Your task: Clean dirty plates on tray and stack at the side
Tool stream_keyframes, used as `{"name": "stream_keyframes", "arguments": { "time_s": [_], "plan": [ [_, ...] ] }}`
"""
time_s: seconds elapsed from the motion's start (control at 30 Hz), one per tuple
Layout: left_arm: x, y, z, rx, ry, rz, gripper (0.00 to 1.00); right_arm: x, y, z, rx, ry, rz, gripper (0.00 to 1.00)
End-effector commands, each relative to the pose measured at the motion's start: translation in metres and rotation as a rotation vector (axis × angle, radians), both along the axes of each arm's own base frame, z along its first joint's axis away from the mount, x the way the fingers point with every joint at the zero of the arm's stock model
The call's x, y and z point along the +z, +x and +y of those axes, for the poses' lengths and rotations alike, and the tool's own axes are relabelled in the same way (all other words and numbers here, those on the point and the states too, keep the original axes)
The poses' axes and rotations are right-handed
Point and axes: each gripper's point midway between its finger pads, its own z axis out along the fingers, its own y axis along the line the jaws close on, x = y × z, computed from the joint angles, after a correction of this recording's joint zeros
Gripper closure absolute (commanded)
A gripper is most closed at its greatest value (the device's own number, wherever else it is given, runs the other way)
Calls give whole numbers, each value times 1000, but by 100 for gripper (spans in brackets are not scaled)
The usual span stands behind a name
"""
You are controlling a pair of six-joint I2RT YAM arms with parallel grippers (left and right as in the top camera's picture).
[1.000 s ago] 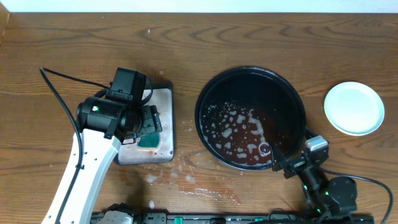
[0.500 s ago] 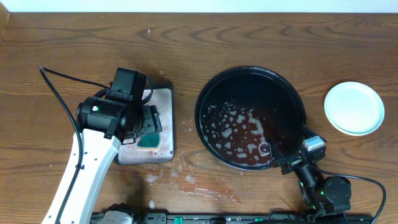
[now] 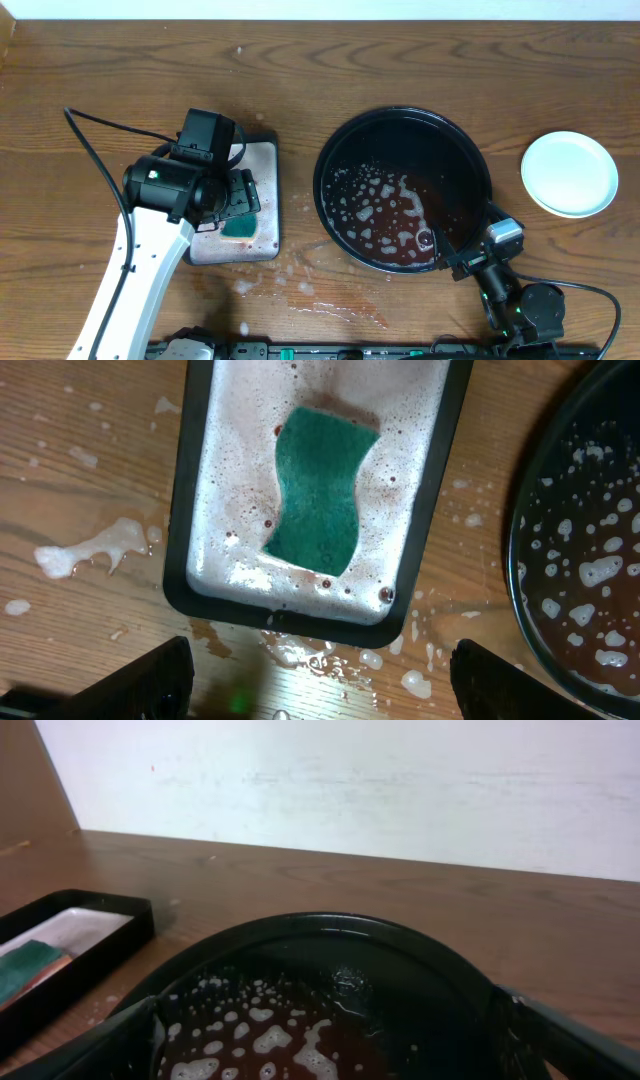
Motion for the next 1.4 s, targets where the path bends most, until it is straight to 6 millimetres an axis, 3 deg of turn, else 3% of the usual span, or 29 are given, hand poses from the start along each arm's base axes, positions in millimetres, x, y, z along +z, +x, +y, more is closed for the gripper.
{"name": "stream_keyframes", "arguments": {
  "time_s": [0.0, 0.27, 0.5, 0.73, 0.9, 1.17, 1.37],
  "plan": [
    [9, -4, 10, -1, 41, -57, 17, -1, 0, 1, 3, -10, -6, 1],
    [37, 40, 17, 63, -21, -585, 17, -1, 0, 1, 3, -10, -6, 1],
    [35, 23, 35, 128, -86, -917, 17, -1, 0, 1, 3, -10, -6, 1],
    [16, -11, 56, 193, -89, -1071, 17, -1, 0, 1, 3, -10, -6, 1],
    [0, -21, 61, 211, -91, -1149, 17, -1, 0, 1, 3, -10, -6, 1],
    [-44, -5, 58, 218, -118, -1158, 17, -1, 0, 1, 3, -10, -6, 1],
    [-42, -4, 58, 217, -121, -1169, 17, -1, 0, 1, 3, -10, -6, 1]
  ]
}}
